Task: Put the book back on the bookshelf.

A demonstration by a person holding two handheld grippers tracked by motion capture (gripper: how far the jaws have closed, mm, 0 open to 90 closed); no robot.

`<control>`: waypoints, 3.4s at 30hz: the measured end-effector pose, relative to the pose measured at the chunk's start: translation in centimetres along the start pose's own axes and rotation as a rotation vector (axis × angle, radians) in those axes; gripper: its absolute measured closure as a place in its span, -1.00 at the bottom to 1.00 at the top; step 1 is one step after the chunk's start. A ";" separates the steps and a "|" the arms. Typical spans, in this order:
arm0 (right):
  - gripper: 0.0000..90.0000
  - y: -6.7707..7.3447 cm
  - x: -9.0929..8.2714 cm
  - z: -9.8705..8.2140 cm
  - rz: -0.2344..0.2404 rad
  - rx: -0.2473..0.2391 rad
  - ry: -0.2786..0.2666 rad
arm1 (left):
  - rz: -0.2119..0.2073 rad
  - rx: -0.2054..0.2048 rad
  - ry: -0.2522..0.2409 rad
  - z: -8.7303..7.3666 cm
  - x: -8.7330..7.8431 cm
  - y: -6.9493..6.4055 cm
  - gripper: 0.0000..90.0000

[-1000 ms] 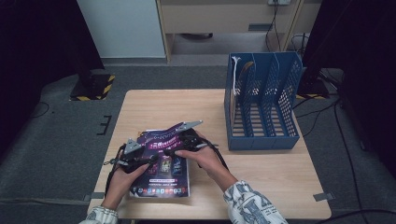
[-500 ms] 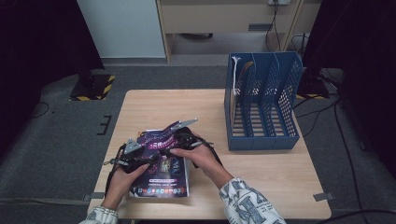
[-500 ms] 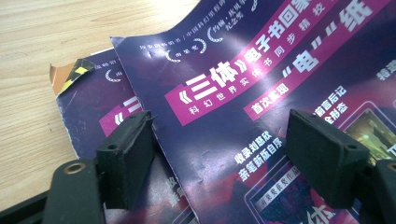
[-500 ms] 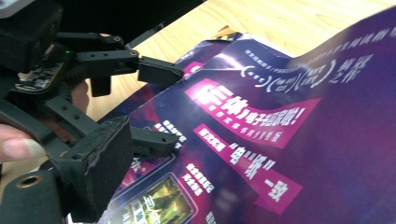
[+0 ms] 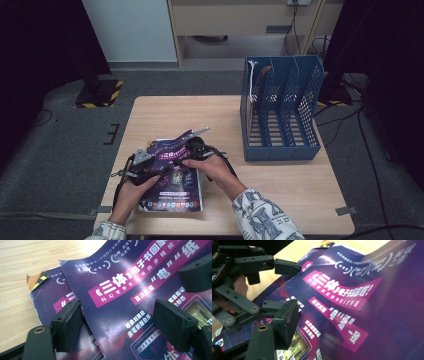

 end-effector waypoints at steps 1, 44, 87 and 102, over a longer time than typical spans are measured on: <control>-0.13 -0.1 0.0 -0.1 0.000 0.011 0.006 | 0.001 0.004 0.001 0.0 0.0 0.0 -0.49; 0.72 -1.0 -7.3 1.8 -0.018 -0.070 -0.337 | -0.097 -0.001 -0.050 1.2 -0.7 -1.9 -0.71; 0.76 0.5 -10.1 3.1 -0.039 -0.176 -0.501 | -0.235 0.025 -0.026 1.1 -0.5 -3.6 -0.52; 0.80 1.0 -10.7 3.4 -0.013 -0.196 -0.537 | -0.281 0.013 -0.033 1.7 -1.2 -3.3 0.14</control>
Point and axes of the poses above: each handheld gripper's, and its own axes: x roughly forward along the jaws, z roughly out of its top, y roughly to its left, the point moved 7 cm from there along x, roughly forward along the jaws, and after that the axes turned 1 degree about y, right-handed, at the moved point
